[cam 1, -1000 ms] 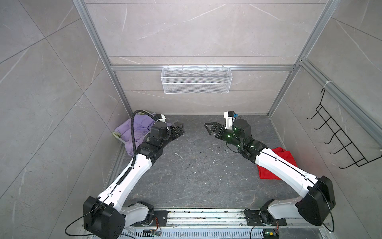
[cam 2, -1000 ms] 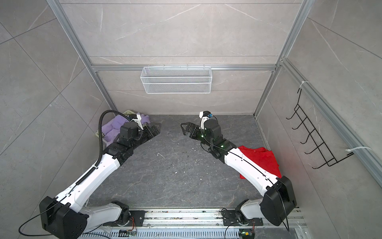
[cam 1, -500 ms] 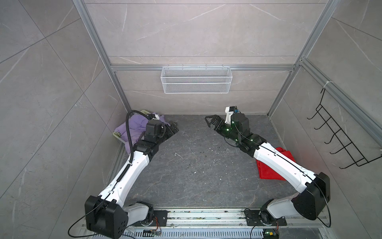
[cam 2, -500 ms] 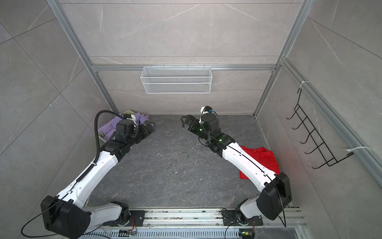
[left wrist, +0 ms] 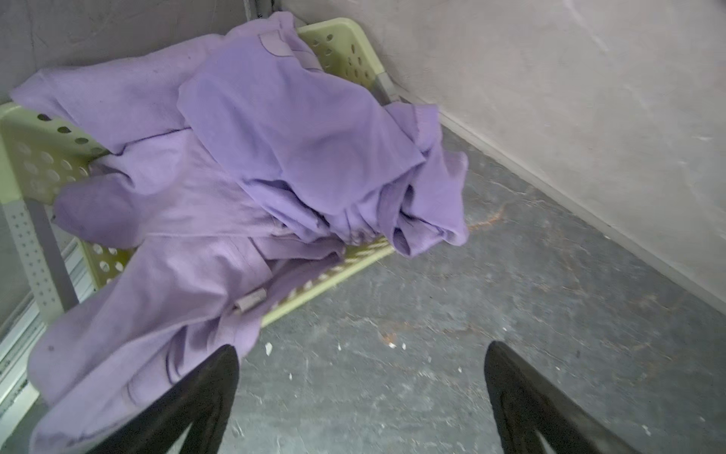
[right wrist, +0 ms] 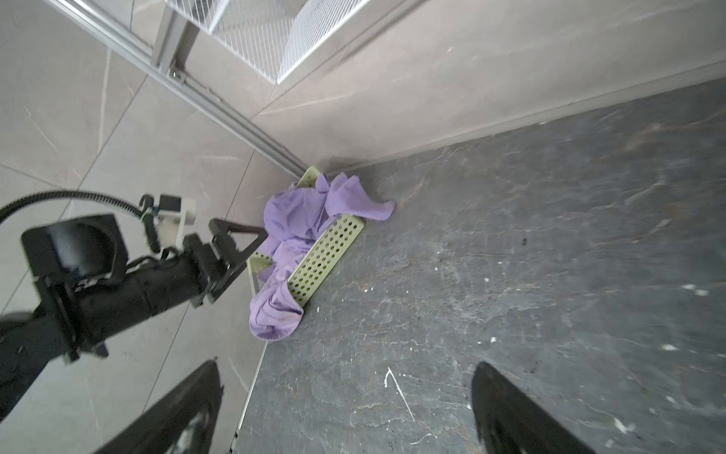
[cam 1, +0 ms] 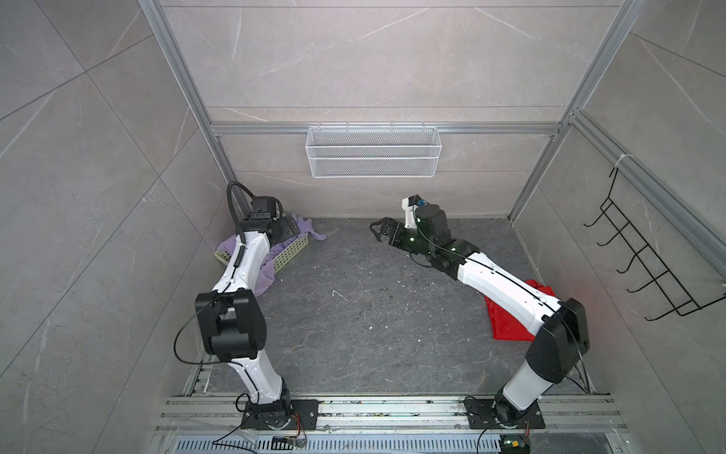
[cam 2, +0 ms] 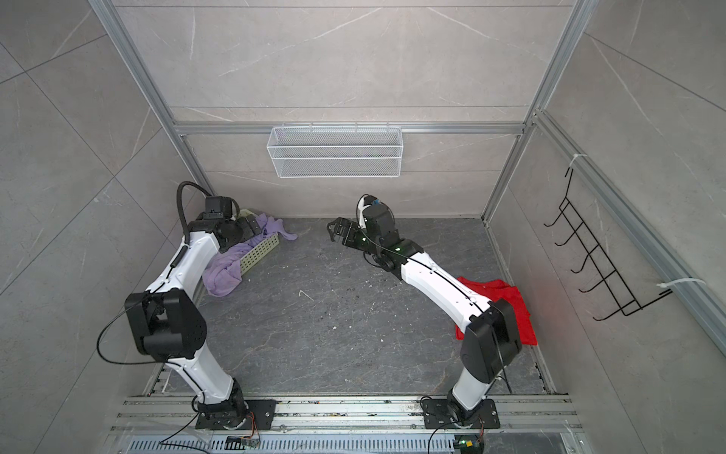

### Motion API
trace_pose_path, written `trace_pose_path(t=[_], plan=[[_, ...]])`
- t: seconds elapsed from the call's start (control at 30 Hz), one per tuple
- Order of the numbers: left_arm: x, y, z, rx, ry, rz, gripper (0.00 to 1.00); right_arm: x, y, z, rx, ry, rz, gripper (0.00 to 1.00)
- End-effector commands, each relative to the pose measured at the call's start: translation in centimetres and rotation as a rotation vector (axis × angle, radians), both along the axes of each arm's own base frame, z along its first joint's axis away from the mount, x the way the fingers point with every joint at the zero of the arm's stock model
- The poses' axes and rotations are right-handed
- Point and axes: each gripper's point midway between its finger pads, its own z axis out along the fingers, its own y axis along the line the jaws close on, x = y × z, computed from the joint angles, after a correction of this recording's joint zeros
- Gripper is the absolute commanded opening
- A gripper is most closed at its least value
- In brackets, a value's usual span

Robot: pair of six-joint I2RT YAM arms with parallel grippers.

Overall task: Fold and stack the t-shirts
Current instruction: 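Grasp a lavender t-shirt in the basket with the left gripper while the right approaches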

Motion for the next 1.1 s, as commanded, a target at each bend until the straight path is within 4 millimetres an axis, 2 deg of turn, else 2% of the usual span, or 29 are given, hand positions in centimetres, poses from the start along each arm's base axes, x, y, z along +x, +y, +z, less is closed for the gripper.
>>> trace_pose_path(t=[0.0, 0.13, 0.3, 0.43, 0.63, 0.73, 0.83, 0.93, 1.07], plan=[[2.1, 1.1, -0.9, -0.016, 0.019, -0.050, 0.98, -1.5, 4.9, -0.3, 0.004, -0.024, 0.185, 0.99], [4.6, 2.3, -2.9, -0.054, 0.019, -0.029, 0.97, -2.3, 9.0, -1.3, -0.010, -0.040, 0.279, 0.99], [7.0, 2.5, -4.8, -0.136, 0.015, -0.031, 0.91, -3.0, 12.5, -1.8, -0.018, -0.056, 0.344, 0.99], [8.0, 2.8, -6.6, -0.157, 0.039, -0.005, 0.86, -3.2, 13.9, -1.3, -0.033, -0.077, 0.364, 0.99], [8.9, 2.7, -8.9, -0.208, 0.050, 0.023, 0.75, -3.1, 14.2, -0.9, -0.058, -0.095, 0.356, 0.99], [9.1, 2.8, -9.6, -0.215, 0.053, 0.043, 0.64, -2.9, 13.6, -0.9, -0.081, -0.098, 0.329, 0.99], [9.3, 2.7, -9.5, -0.224, 0.044, 0.038, 0.45, -2.9, 12.9, -0.8, -0.099, -0.105, 0.302, 0.99], [9.4, 2.5, -8.3, -0.223, 0.009, 0.019, 0.27, -2.9, 12.0, -0.8, -0.119, -0.113, 0.273, 0.99], [9.4, 2.3, -4.9, -0.213, -0.076, -0.006, 0.01, -2.8, 10.9, -0.9, -0.152, -0.124, 0.238, 0.99]])
